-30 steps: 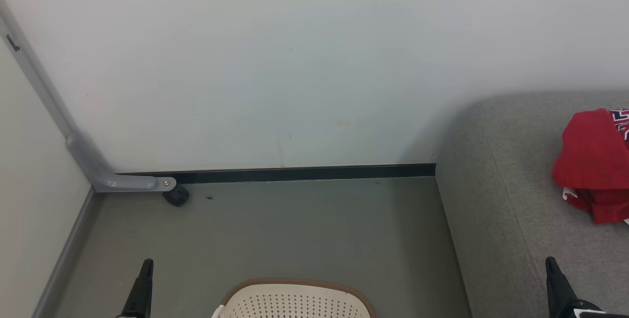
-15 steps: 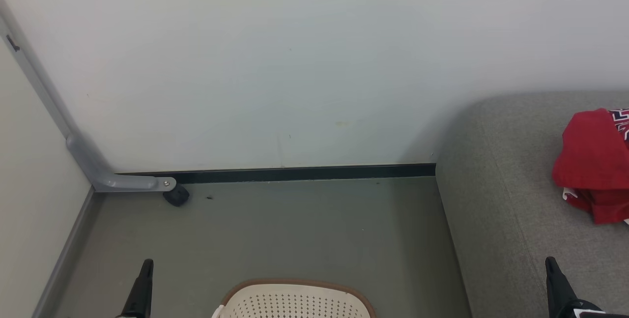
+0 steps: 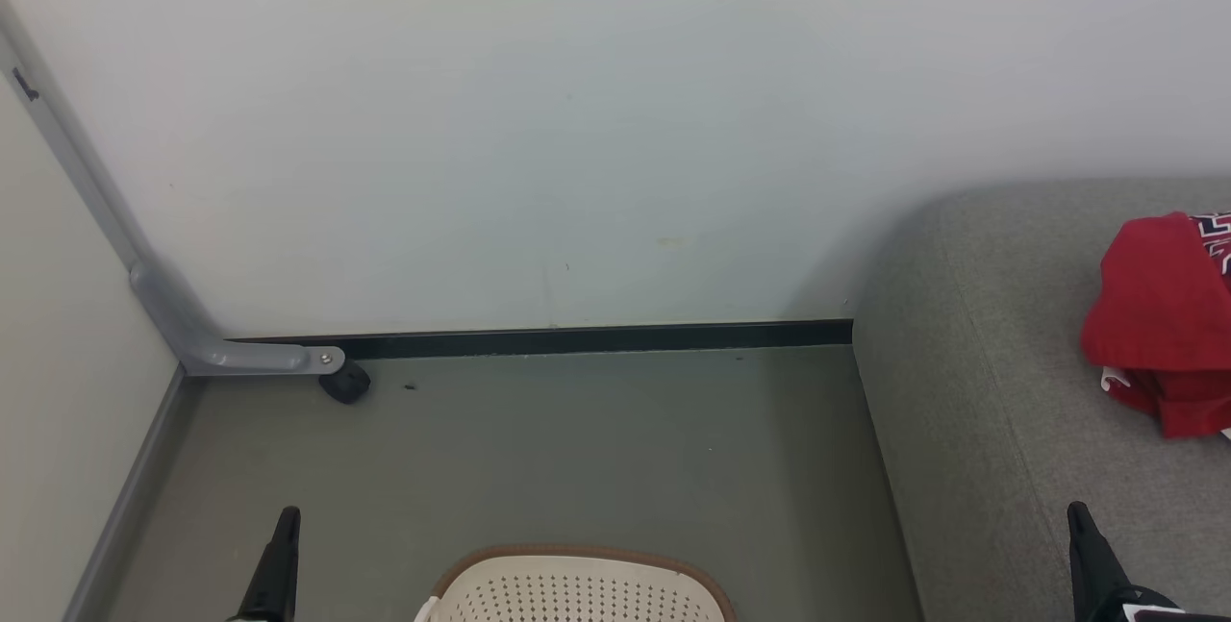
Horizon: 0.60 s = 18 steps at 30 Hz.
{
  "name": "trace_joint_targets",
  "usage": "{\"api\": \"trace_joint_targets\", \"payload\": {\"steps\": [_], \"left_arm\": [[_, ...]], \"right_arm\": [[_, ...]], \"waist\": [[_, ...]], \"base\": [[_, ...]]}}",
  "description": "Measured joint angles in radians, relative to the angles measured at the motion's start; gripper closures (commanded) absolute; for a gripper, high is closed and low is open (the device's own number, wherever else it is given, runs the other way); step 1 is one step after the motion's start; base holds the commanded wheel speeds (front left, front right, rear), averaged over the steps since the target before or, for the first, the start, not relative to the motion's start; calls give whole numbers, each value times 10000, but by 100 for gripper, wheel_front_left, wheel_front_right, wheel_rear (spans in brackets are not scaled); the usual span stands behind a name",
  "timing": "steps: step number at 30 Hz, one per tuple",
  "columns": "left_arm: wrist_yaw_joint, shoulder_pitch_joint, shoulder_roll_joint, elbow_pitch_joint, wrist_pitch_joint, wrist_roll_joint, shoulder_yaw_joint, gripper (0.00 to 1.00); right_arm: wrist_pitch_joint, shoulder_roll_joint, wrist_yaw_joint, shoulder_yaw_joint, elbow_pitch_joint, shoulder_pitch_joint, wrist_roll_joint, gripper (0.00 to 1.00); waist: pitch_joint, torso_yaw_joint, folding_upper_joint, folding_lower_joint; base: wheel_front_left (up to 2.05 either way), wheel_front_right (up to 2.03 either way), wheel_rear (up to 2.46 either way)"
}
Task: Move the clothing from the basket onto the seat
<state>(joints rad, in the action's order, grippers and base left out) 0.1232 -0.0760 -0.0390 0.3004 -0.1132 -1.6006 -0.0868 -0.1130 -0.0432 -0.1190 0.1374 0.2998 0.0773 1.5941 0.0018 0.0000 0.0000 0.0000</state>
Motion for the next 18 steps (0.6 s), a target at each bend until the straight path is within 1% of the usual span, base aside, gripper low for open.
{"api": "trace_joint_targets", "payload": {"steps": [18], "left_arm": [[0, 0, 0, 0, 0, 0, 2, 100]], "right_arm": [[0, 0, 0, 0, 0, 0, 0, 100]], "waist": [[0, 0, 0, 0]], "base": [[0, 0, 0]]}}
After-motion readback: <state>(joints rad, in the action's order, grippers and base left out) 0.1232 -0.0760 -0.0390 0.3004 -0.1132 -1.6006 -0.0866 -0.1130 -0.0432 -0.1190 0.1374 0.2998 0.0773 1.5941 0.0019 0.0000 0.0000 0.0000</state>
